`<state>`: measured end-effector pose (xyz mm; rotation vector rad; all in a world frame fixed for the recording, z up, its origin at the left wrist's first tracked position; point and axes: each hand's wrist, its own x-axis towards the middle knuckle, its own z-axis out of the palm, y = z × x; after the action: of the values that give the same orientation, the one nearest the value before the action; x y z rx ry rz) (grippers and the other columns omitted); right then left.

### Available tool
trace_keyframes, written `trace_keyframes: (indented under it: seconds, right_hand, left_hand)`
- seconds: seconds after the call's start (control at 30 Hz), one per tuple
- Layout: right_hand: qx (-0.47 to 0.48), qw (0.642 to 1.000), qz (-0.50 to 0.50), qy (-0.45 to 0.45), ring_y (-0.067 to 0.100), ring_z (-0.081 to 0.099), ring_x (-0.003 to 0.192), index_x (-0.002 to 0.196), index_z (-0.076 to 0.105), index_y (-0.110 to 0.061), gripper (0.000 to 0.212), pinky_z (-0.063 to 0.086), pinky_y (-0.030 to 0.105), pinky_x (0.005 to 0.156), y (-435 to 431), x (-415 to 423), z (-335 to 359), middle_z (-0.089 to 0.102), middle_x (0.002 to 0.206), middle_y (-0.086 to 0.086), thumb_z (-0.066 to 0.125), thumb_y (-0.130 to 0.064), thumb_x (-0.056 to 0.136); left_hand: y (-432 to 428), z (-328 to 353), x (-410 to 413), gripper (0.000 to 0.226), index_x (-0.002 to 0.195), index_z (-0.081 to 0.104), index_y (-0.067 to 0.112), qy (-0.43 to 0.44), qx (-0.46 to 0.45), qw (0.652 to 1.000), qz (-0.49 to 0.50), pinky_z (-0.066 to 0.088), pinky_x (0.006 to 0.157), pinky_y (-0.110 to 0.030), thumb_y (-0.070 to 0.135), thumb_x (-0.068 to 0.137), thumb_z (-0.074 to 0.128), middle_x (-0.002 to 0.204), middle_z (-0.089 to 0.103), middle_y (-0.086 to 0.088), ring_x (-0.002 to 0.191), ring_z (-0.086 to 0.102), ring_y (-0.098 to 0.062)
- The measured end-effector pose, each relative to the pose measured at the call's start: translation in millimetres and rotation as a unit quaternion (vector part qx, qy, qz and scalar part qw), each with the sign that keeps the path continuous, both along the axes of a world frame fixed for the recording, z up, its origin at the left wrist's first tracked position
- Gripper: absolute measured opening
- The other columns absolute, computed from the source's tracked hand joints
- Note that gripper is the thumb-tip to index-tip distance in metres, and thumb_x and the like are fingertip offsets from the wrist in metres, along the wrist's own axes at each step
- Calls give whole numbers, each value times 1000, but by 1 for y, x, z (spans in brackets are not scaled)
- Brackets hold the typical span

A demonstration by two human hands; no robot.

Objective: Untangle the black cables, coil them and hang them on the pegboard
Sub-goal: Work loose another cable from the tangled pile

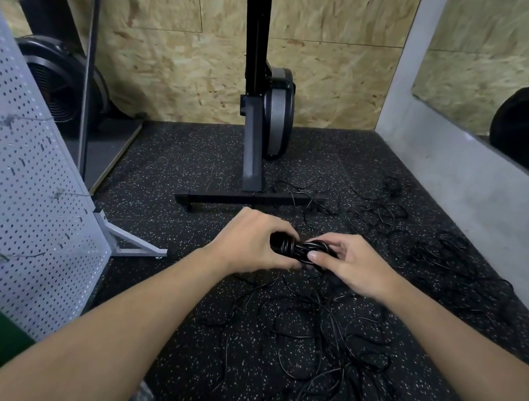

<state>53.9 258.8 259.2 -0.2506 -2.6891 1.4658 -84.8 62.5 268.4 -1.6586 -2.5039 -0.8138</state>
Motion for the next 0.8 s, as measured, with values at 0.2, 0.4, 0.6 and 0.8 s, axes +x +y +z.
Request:
trace_keyframes:
  seconds: [0.2,0.4,0.6,0.8]
  right_hand:
    - [9,1000,6,8,3,71,103,114,74,-23,18,51,31,104,-1,1,5,79,105,-4,70,-18,98]
    - [28,999,17,-30,3,70,109,125,71,-29,29,51,40,109,-7,-2,-13,77,113,-11,73,-32,96]
    - [84,985,57,-140,7,59,126,153,40,-33,75,45,37,114,-21,-14,-26,60,142,-7,77,-49,89]
    - [196,950,145,-195,20,50,138,161,27,-26,83,43,37,113,-55,-46,-47,49,154,1,73,-44,94]
  left_hand:
    - [-6,1,-12,45,112,75,38,-6,-34,999,10,48,84,-20,64,76,82,97,75,20,93,65,3]
    - [-16,-12,-13,40,109,75,35,-85,-109,990,25,52,81,-25,57,76,86,94,71,20,91,63,0]
    - [-61,-34,-44,30,106,75,34,-178,-168,964,108,54,95,-38,49,81,85,106,72,9,102,65,-13]
    - [-109,-40,-74,45,113,75,22,-275,-178,923,201,52,100,-37,53,81,83,117,69,1,111,65,-19]
